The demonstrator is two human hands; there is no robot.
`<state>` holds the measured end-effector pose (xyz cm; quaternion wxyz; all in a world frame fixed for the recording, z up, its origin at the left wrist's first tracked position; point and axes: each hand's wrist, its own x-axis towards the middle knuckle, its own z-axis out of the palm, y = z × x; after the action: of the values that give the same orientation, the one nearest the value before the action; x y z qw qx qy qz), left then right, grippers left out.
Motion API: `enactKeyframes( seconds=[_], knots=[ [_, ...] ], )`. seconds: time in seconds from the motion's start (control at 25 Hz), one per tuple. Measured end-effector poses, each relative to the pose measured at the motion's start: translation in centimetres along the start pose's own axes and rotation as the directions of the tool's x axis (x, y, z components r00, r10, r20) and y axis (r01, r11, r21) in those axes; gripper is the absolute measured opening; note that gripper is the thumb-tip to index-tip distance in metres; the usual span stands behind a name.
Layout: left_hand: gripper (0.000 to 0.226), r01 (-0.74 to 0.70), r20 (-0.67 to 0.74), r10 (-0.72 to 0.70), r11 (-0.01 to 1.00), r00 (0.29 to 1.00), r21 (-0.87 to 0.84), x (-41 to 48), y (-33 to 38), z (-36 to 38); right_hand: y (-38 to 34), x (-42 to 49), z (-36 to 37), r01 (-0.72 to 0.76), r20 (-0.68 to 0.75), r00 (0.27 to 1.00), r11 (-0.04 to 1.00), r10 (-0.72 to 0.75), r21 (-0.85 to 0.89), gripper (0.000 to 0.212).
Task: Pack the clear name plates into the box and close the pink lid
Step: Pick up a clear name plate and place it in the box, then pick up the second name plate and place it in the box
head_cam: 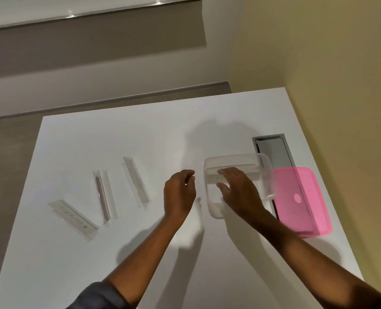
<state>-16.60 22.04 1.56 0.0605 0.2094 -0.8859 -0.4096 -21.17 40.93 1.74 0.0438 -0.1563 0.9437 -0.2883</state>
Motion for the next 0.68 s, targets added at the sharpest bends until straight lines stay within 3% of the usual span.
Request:
enactKeyframes(
  seconds=[0.2,0.36,0.48,0.68],
  knots=[
    [0.025,0.244,-0.045,-0.247,0.967,0.968,-0.071,-1.3,-5.0,-4.8,-7.3,-1.5,4.3,0.013,0.120,0.992,0.994,-0.027,0.112,0.039],
    [0.022,0.484,-0.043,-0.512,0.834,0.858,-0.265,-1.4,-9.3,-8.0,-11.5,-1.2,8.1,-0.023,0.251,0.968,0.987,-0.017,0.156,0.042],
    [0.019,0.559,-0.025,-0.583,0.790,0.812,-0.252,-1.2,-11.7,-9.7,-13.8,-0.4,11.0,-0.047,0.357,0.934,0.987,-0.010,0.151,0.049],
    [0.015,0.579,0.031,-0.590,0.778,0.807,-0.245,0.0,-14.0,-10.4,-16.1,0.8,15.2,-0.093,0.468,0.884,0.988,0.023,0.126,0.053]
  ],
)
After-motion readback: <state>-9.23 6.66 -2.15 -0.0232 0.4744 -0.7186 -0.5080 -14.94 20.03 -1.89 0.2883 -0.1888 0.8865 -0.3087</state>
